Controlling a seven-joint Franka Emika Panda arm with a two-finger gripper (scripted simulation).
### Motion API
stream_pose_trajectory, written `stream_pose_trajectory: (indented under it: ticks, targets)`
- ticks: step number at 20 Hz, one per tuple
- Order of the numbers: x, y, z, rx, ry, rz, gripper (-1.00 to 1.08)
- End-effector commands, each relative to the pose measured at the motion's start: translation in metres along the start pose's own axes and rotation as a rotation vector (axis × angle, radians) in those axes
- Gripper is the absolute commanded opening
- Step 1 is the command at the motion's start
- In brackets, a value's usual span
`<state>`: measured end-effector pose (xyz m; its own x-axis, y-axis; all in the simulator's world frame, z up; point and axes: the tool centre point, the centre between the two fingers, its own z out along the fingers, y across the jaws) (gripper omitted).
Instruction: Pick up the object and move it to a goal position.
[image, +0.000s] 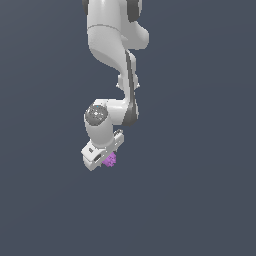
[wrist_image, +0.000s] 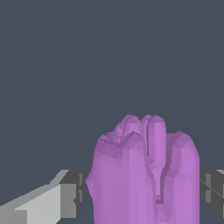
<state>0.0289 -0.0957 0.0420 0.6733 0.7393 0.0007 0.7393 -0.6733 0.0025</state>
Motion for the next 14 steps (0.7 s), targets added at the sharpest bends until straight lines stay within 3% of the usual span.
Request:
stream_pose_trajectory:
  ticks: [1, 14]
  targets:
    - [0.001, -0.001, 0.001, 0.003, -0.001, -0.002, -1.0]
    - [0.007, -0.016, -0.039, 0.0, -0.001, 0.0, -1.0]
